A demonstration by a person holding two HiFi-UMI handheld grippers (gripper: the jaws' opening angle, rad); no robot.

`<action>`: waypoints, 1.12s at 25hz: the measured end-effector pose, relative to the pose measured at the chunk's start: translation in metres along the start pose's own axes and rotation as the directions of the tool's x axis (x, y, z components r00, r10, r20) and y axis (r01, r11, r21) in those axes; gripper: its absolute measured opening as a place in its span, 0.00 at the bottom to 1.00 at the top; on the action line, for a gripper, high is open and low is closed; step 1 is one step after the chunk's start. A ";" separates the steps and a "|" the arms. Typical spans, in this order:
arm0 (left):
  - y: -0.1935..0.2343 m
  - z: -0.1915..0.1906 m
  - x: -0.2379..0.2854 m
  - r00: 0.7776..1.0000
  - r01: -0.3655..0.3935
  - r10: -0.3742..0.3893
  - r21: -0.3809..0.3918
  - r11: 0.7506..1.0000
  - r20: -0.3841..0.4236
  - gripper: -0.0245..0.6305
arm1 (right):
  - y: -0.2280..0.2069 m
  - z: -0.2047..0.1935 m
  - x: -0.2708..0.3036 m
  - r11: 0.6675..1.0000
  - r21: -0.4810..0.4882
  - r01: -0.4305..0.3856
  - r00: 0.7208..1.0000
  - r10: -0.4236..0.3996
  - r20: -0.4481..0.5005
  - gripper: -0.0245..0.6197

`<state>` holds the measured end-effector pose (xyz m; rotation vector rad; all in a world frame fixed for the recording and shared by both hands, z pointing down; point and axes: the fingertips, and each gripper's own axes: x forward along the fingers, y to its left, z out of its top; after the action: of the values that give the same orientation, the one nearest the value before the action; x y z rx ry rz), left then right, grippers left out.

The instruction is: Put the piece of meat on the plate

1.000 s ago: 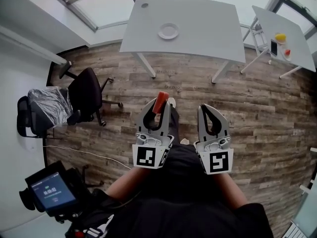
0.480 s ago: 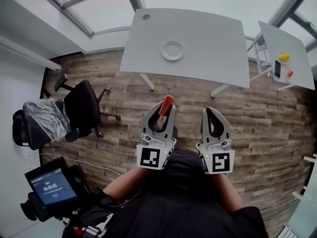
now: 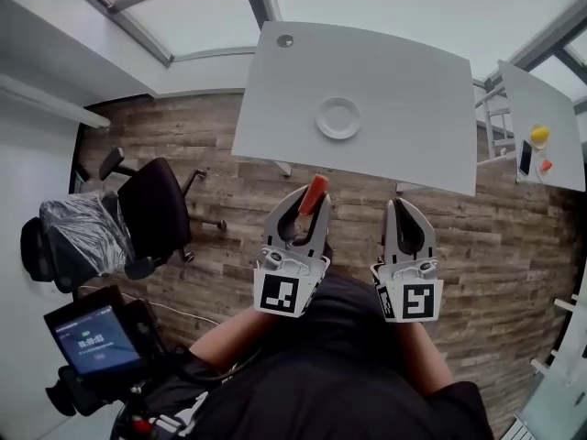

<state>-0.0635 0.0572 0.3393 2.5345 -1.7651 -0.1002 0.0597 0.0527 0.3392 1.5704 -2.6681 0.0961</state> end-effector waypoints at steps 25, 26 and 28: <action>0.074 -0.031 0.034 0.986 -0.124 0.120 -0.032 0.992 -0.117 0.18 | 0.001 -0.013 0.091 0.992 -0.006 -0.125 0.992 0.125 -0.026 0.05; 0.073 -0.032 0.035 0.986 -0.119 0.114 -0.041 0.992 -0.120 0.18 | 0.002 -0.007 0.091 0.992 -0.010 -0.125 0.992 0.125 -0.013 0.05; 0.070 -0.033 0.041 0.987 -0.109 0.104 -0.036 0.993 -0.121 0.18 | 0.002 0.003 0.090 0.993 -0.016 -0.120 0.993 0.121 0.010 0.05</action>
<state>-0.1125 -0.0051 0.3768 2.3585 -1.8281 0.0174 0.0140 -0.0253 0.3421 1.4087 -2.7633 0.0715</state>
